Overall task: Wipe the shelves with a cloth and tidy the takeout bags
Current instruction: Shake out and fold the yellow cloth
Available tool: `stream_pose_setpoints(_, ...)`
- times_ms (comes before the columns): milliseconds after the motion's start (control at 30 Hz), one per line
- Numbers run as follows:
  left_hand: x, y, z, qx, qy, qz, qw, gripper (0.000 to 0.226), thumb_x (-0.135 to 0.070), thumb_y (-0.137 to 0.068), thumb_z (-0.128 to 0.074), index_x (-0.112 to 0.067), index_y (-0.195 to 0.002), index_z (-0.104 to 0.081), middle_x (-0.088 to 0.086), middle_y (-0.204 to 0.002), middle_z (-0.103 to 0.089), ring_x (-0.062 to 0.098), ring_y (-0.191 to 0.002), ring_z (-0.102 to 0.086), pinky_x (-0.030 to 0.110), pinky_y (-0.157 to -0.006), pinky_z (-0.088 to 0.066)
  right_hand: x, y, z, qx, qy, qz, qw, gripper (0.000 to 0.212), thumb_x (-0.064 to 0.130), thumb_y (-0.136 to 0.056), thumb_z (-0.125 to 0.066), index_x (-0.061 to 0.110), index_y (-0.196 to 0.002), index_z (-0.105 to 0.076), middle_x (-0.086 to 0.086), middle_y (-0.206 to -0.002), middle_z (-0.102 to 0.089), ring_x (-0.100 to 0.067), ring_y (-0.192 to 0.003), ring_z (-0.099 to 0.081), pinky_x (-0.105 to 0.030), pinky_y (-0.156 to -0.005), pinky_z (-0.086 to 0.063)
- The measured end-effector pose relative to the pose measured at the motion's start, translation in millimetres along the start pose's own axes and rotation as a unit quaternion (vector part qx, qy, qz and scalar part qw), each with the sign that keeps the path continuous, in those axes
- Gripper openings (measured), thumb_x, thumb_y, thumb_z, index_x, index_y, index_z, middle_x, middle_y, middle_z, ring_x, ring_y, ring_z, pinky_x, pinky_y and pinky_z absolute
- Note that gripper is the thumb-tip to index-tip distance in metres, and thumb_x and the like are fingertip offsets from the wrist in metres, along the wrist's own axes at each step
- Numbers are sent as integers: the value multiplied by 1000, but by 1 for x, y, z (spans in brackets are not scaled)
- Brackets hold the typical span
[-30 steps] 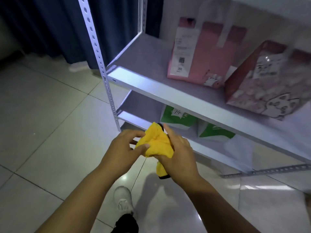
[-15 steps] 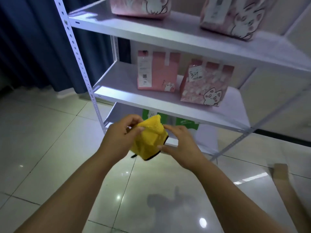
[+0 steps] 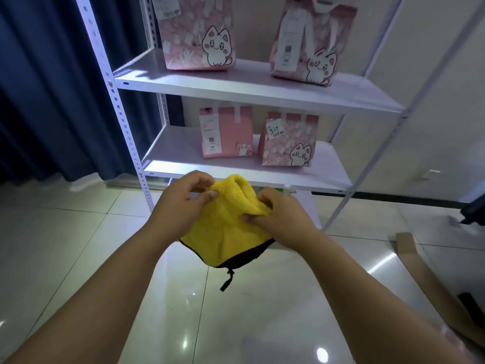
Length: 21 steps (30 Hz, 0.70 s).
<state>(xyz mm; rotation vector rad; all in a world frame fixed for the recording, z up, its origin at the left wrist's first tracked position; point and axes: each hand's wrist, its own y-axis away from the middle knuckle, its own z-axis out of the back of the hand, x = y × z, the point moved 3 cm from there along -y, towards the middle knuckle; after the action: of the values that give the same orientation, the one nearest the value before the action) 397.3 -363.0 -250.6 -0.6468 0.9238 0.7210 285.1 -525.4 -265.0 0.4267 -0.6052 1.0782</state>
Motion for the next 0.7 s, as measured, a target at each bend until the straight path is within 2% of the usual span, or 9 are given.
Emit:
stream_pose_setpoints(67, 0, 6, 3, -30, -19, 7, 999, 15, -21, -83, -67, -28, -94, -59, -5, -103, -60, 11, -92, -55, 21, -72, -42, 7, 10, -2, -42, 5, -19, 999, 29, 46, -73, -72, 32, -79, -47, 13, -73, -51, -5, -68, -48, -25, -52, -34)
stream_pose_setpoints(167, -1, 23, -1, -44, -32, 9, 998, 17, -24, -80, -70, -26, -92, -57, -6, -93, -59, 8, -80, -55, 16, -62, -40, 11, 22, 0, -73, 8, -62, 995, 34, 44, -69, -76, 28, -85, -50, 16, -73, -49, -1, -66, -46, -23, -50, -33)
stream_pose_setpoints(233, -3, 35, -11, 4, -26, 13, 1000, 6, -27, -86, -63, -29, -83, -58, -9, -83, -63, 2, -73, -58, 17, -60, -43, 9, 29, 3, -81, 11, -86, 993, 38, 41, -67, -77, 27, -90, -51, 17, -74, -48, -3, -68, -47, -22, -51, -34)
stream_pose_setpoints(333, -6, 50, -34, 103, 61, 76, 990, 18, -30, -92, -51, -24, -83, -66, -6, -84, -70, 9, -73, -66, 34, -73, -53, 5, 39, 6, -78, -10, -97, 992, 38, 41, -67, -77, 27, -93, -52, 12, -79, -54, -9, -68, -55, -22, -49, -38)
stream_pose_setpoints(433, -14, 53, -49, 137, 127, 129, 974, 26, -32, -96, -45, -22, -87, -67, -3, -85, -71, 16, -74, -69, 42, -79, -54, 4, 42, 7, -32, -35, -73, 996, 35, 36, -71, -76, 29, -96, -54, 14, -83, -56, -11, -64, -59, -20, -43, -42)
stream_pose_setpoints(500, -19, 49, -54, 128, 139, 141, 972, 29, -33, -96, -44, -18, -87, -67, 1, -85, -71, 19, -75, -69, 45, -81, -55, 3, 43, 8, 20, -88, -50, 995, 36, 25, -75, -74, 22, -107, -58, 7, -88, -62, -14, -65, -63, -28, -50, -52)
stream_pose_setpoints(600, -25, 43, -55, 104, 132, 133, 977, 22, -40, -90, -52, -26, -85, -68, 2, -92, -72, 24, -86, -68, 48, -85, -54, -1, 47, 15, 94, -199, -18, 975, 56, 1, -80, -66, 17, -132, -51, -10, -109, -67, -29, -94, -67, -46, -83, -55)
stream_pose_setpoints(633, -29, 42, -55, 99, 138, 130, 977, 18, -44, -85, -56, -30, -85, -67, 1, -94, -71, 24, -89, -68, 48, -86, -53, 0, 48, 19, 108, -220, 6, 970, 59, -5, -81, -63, 19, -133, -51, -13, -114, -66, -31, -102, -64, -46, -90, -51)
stream_pose_setpoints(700, -37, 39, -56, 92, 152, 126, 976, 22, -49, -72, -62, -35, -89, -65, -1, -97, -71, 23, -92, -67, 49, -87, -52, 1, 49, 28, 114, -241, 45, 963, 64, -12, -79, -58, 30, -127, -54, -11, -114, -67, -29, -103, -63, -40, -91, -51)
